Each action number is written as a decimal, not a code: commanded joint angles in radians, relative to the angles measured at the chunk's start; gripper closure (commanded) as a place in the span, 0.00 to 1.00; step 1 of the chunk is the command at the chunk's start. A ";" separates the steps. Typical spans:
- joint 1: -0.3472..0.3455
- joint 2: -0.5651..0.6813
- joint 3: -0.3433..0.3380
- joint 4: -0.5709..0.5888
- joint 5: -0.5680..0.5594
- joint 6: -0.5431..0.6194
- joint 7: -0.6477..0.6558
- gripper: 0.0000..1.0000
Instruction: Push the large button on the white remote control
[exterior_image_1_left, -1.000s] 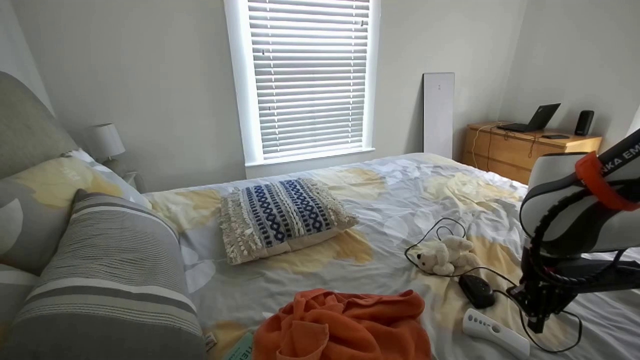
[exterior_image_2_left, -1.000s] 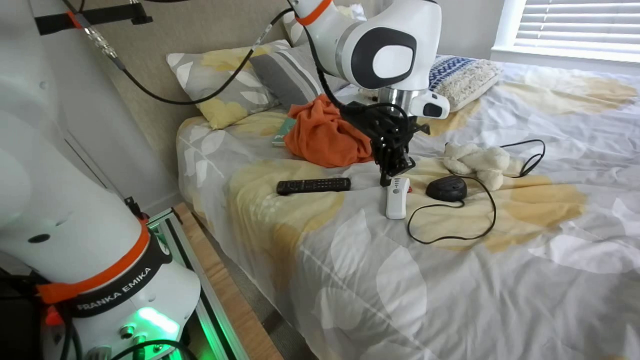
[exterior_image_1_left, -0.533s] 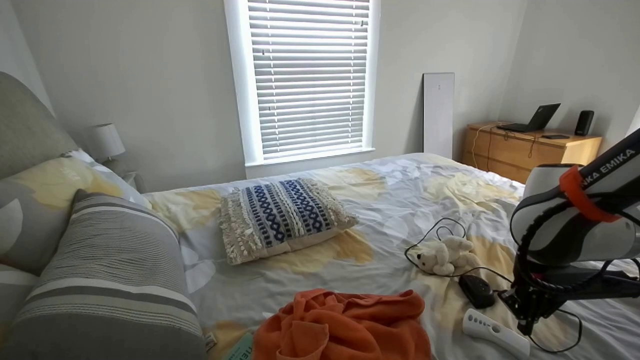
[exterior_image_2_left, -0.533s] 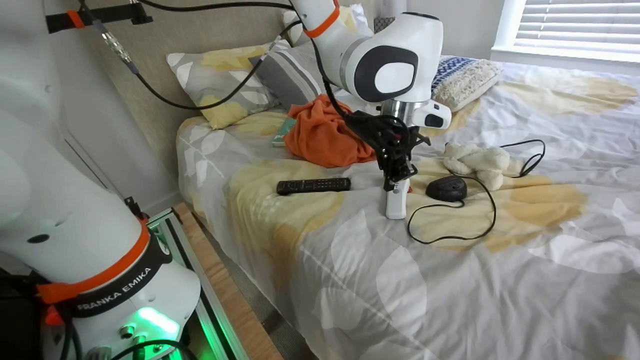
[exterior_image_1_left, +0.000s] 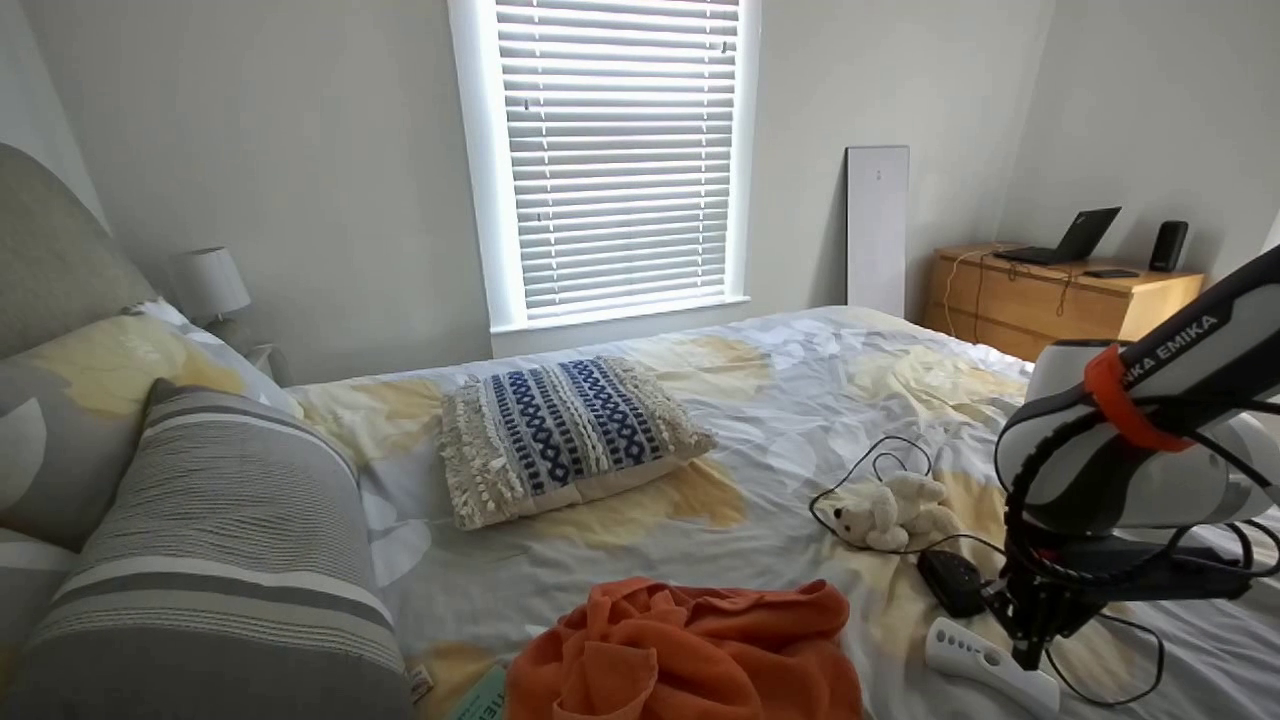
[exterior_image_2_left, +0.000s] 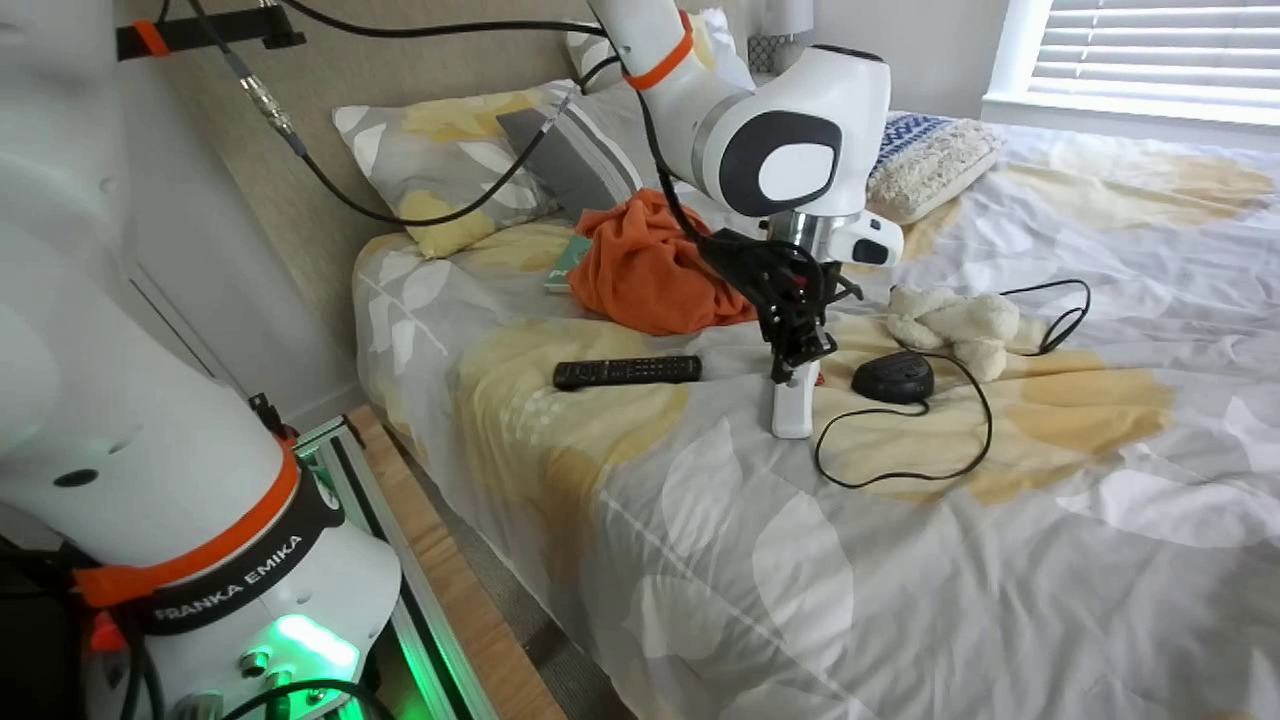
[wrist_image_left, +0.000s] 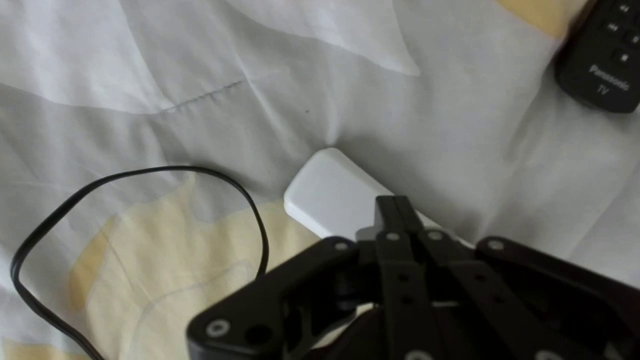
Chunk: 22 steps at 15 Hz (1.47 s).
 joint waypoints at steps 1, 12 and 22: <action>-0.022 0.047 0.021 0.042 0.025 0.018 0.002 1.00; -0.037 0.089 0.042 0.082 0.064 0.009 0.005 1.00; -0.058 0.131 0.051 0.103 0.086 0.012 -0.008 1.00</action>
